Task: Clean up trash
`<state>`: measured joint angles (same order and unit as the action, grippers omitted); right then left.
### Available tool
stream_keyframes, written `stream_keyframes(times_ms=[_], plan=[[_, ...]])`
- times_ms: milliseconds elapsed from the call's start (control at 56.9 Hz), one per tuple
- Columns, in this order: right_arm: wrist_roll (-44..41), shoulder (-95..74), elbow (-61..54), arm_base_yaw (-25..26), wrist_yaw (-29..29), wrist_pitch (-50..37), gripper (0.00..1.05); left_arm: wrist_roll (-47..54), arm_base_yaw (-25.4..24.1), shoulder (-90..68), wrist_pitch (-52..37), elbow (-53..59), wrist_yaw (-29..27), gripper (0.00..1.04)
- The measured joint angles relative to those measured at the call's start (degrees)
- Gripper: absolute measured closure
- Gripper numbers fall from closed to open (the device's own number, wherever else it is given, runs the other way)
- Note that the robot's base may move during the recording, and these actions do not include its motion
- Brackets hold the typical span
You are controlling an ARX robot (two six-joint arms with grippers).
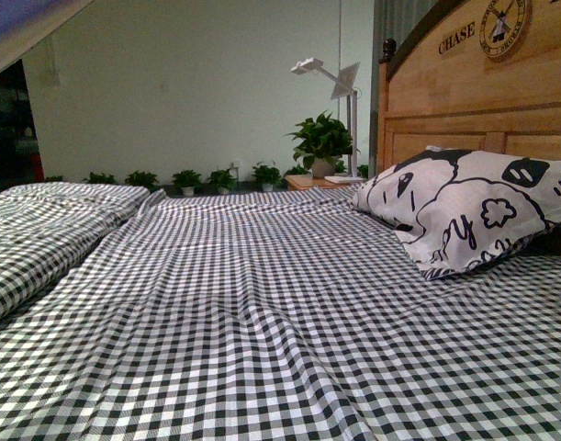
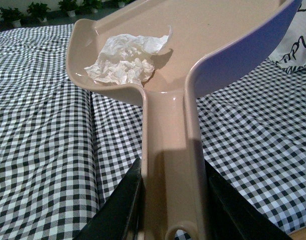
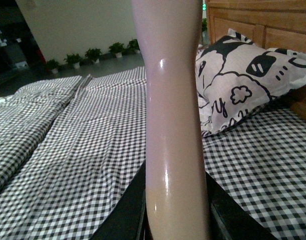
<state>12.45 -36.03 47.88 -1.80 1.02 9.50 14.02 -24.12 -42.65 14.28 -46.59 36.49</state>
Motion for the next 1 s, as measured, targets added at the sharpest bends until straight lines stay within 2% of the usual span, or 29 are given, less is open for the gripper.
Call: stream_keyframes(times_ms=[1001], plan=[[0.0, 0.0, 0.0, 0.07, 0.0, 0.0, 0.84, 0.0, 0.0, 0.0, 0.0, 0.0, -0.02, 0.76]])
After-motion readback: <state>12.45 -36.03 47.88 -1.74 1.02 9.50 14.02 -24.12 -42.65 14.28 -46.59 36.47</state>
